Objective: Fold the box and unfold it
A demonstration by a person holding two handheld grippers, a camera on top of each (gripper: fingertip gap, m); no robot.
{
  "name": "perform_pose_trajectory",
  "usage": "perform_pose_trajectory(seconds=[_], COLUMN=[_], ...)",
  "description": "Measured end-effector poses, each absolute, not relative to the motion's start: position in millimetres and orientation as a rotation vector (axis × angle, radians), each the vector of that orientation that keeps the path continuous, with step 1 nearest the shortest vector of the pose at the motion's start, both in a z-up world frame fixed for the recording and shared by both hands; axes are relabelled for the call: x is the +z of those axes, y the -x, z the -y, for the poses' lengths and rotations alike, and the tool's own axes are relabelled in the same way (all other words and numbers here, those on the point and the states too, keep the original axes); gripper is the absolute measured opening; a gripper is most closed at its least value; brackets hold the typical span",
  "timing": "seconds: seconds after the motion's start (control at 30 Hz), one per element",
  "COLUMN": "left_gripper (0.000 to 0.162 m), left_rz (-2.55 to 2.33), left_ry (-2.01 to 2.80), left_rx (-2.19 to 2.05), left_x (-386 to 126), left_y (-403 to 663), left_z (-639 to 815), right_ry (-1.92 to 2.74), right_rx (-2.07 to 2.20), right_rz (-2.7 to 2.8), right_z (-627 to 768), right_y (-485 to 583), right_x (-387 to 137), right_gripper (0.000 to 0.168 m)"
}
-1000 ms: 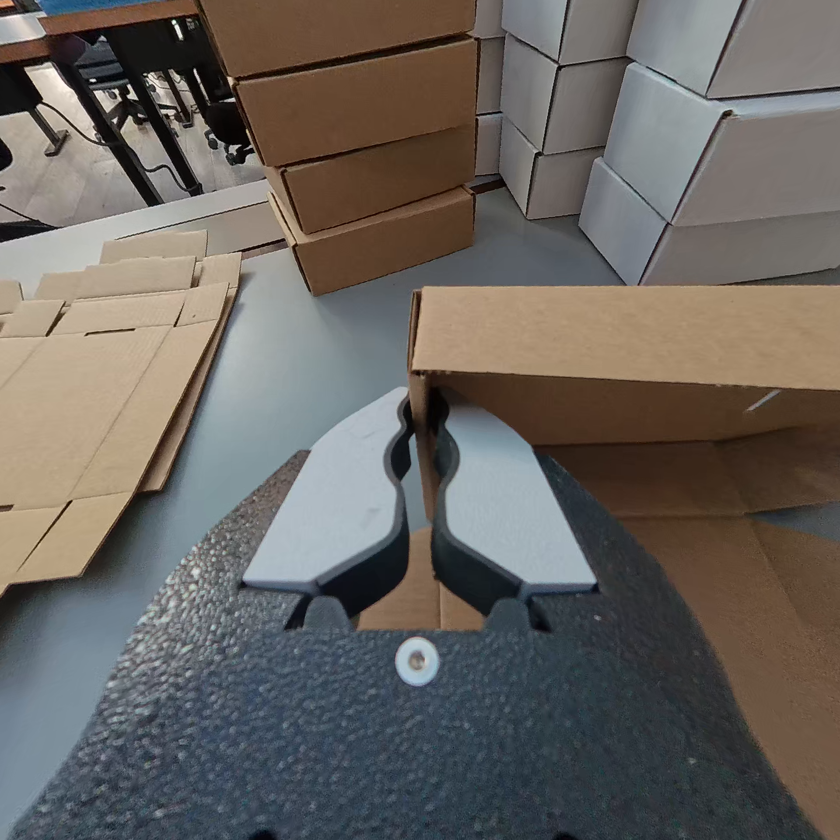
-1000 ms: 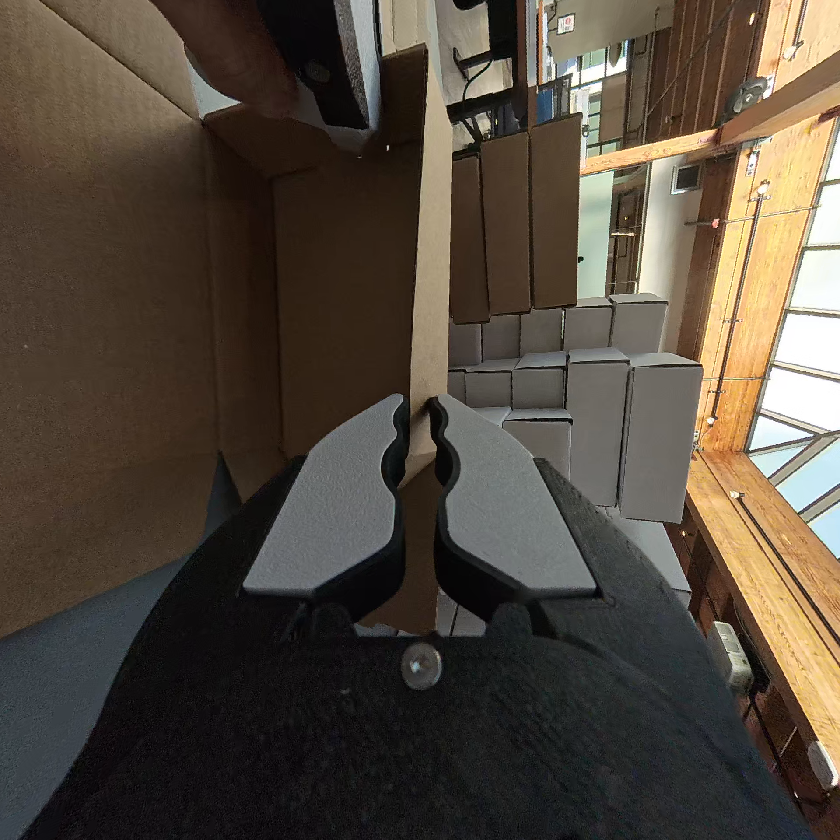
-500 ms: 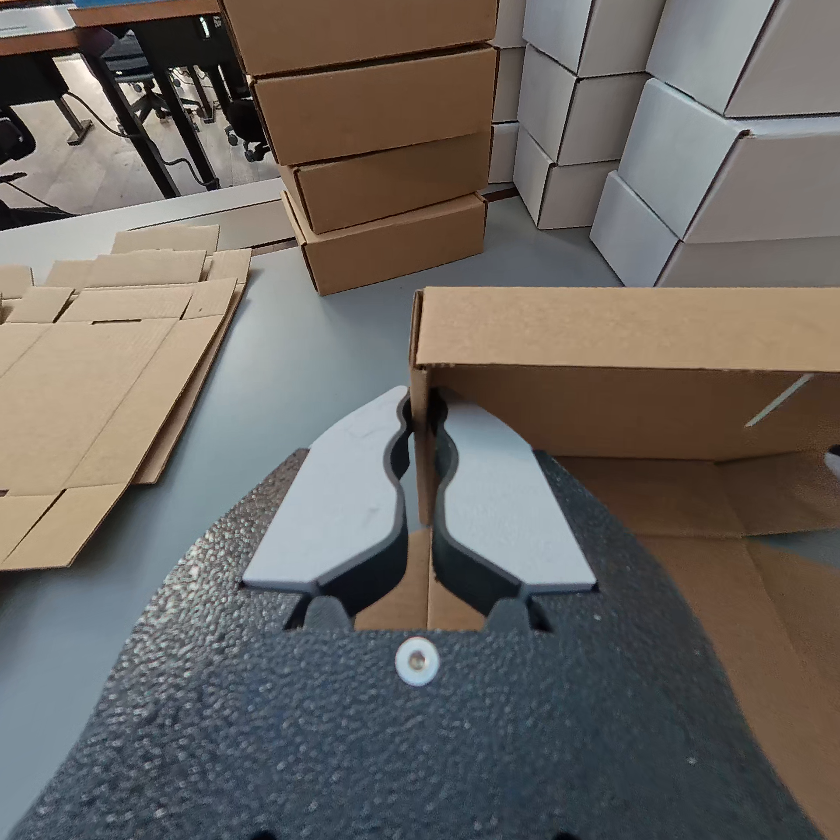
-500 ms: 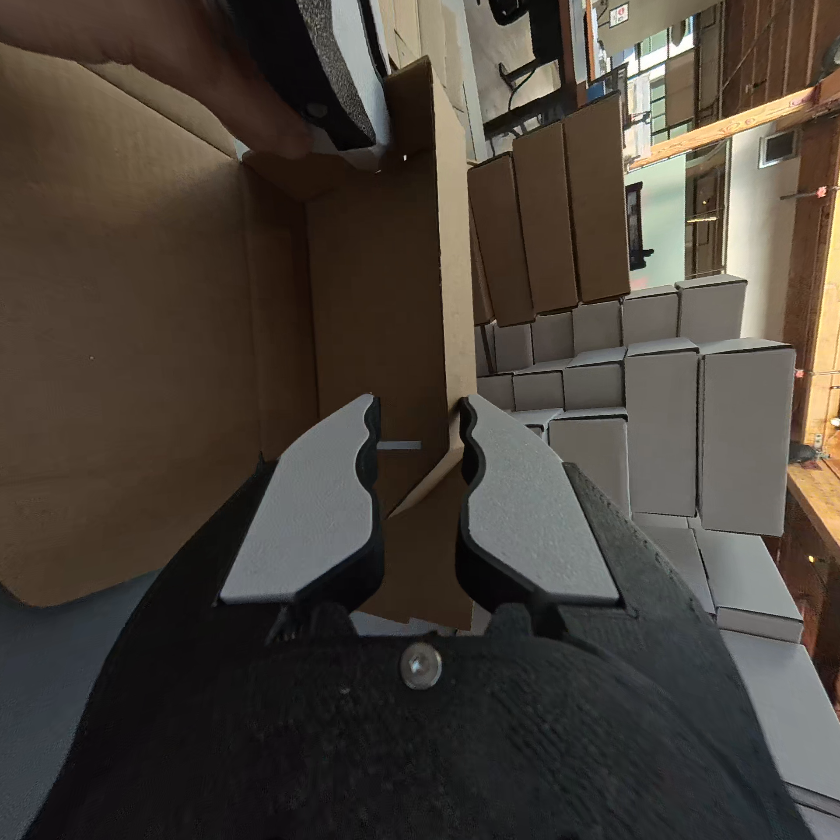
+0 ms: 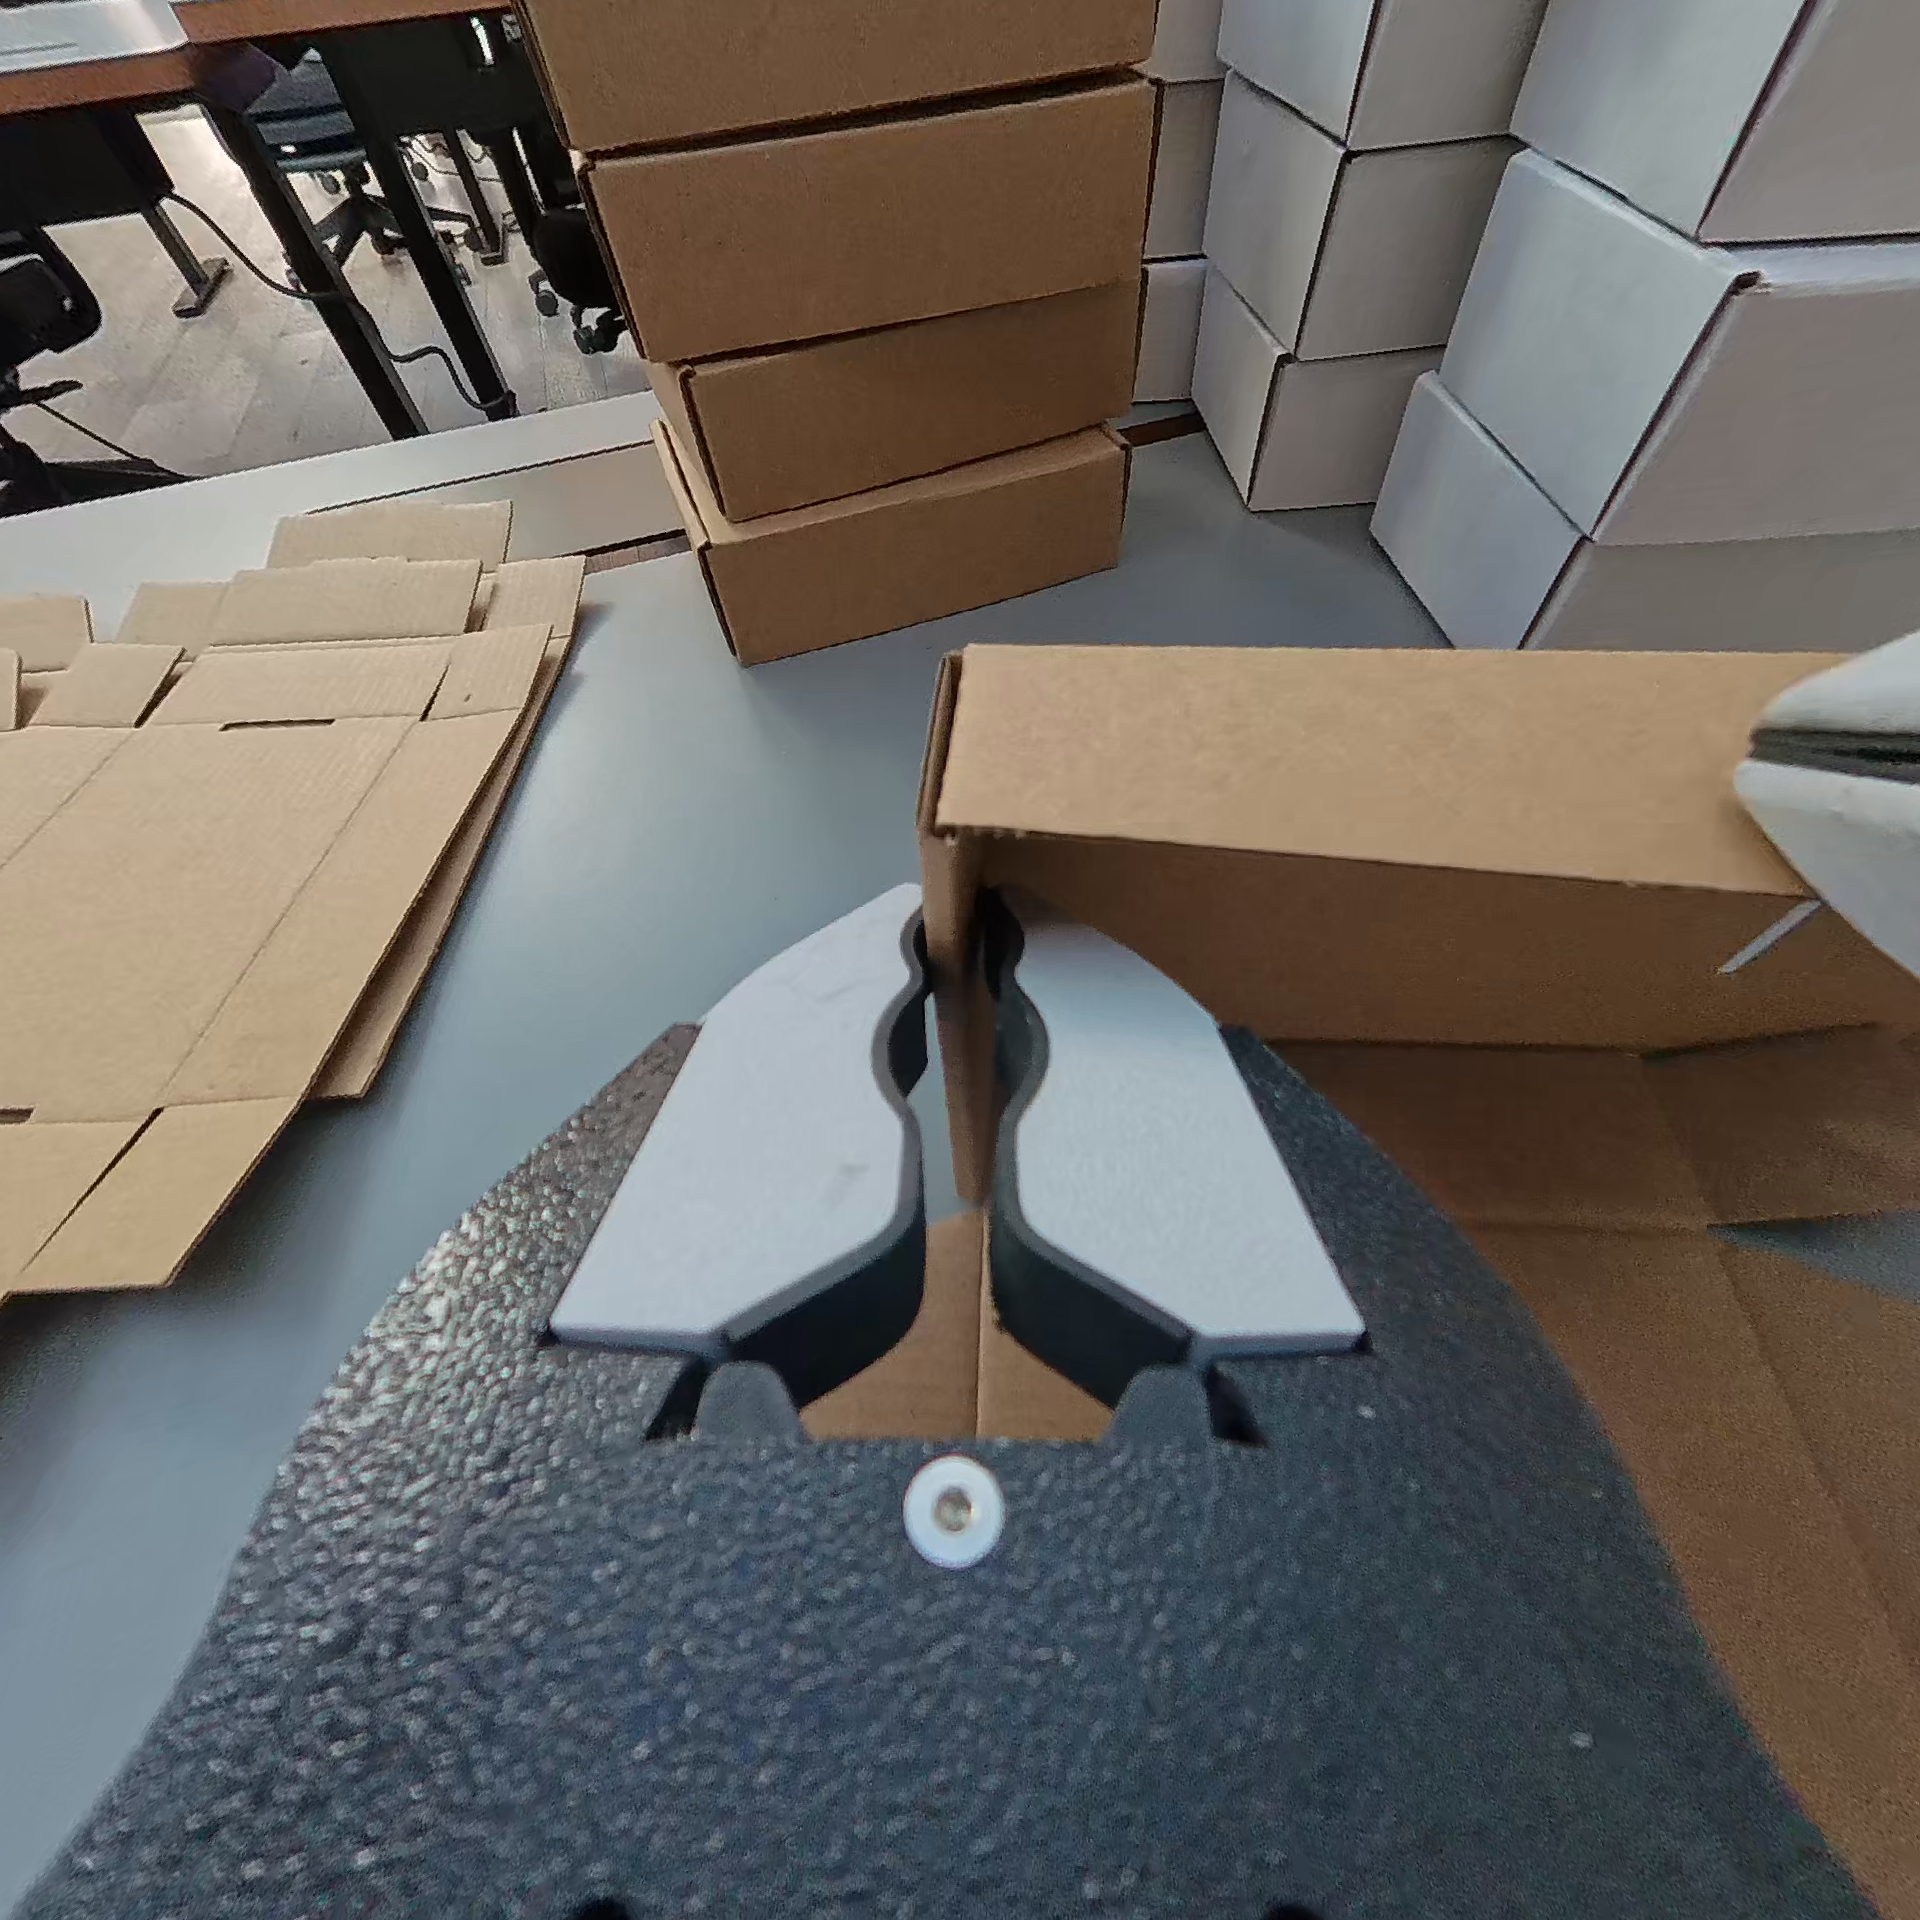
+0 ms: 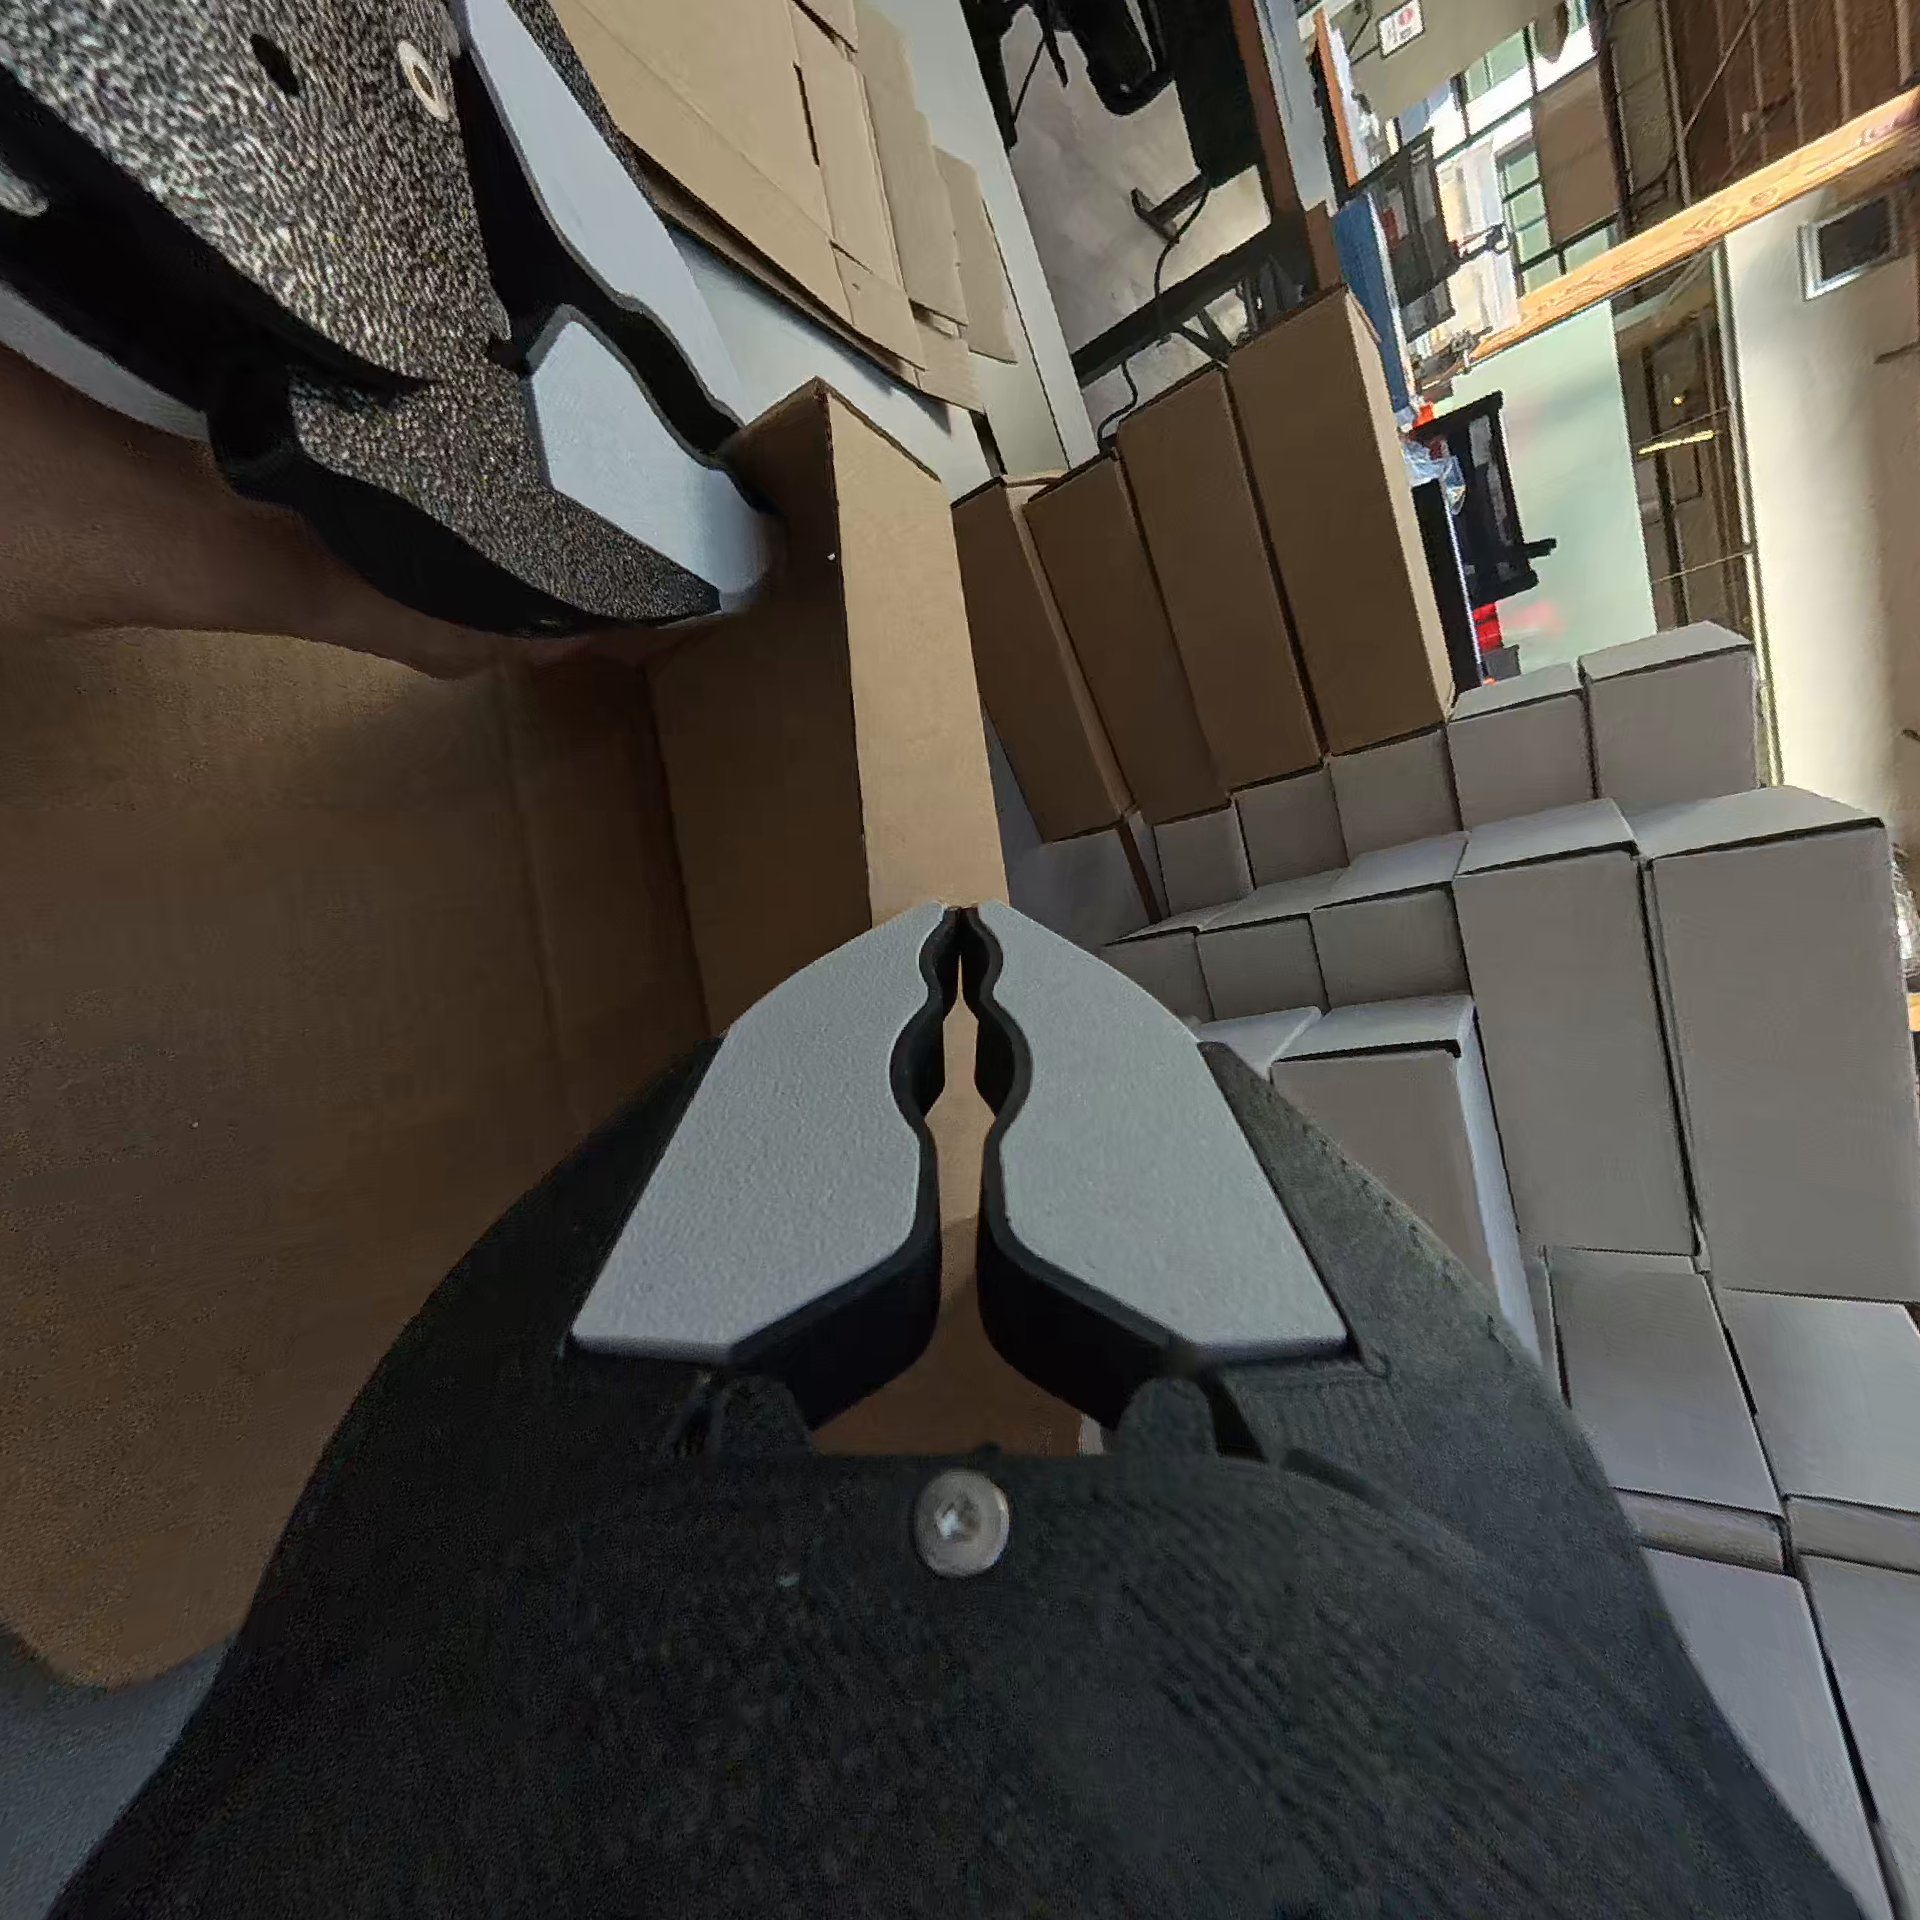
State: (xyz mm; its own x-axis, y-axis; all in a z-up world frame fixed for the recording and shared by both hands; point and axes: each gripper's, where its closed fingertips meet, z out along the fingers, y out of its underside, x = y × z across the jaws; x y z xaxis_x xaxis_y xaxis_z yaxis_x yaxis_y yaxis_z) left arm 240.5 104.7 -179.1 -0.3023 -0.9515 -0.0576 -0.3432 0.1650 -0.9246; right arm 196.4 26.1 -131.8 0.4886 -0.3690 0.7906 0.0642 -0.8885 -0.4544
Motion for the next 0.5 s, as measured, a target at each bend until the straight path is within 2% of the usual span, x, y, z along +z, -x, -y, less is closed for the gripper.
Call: perform_pose_trajectory(seconds=[0.27, 0.5], left_gripper=[0.006, 0.005], left_rz=[-1.768, -1.617], left_ry=[1.257, 1.339], left_rx=[-1.167, -1.261], left_x=[-179.2, -165.9], left_y=[-239.6, -236.2], left_z=[-105.1, -126.7], right_ry=[2.283, 1.914], right_rx=[-1.506, -1.823], right_rz=[-0.249, -0.171], right_z=[-27.3, -10.6], right_y=[-194.0, -165.3], right_x=[-133.3, -91.2], right_gripper=[0.0, 0.0])
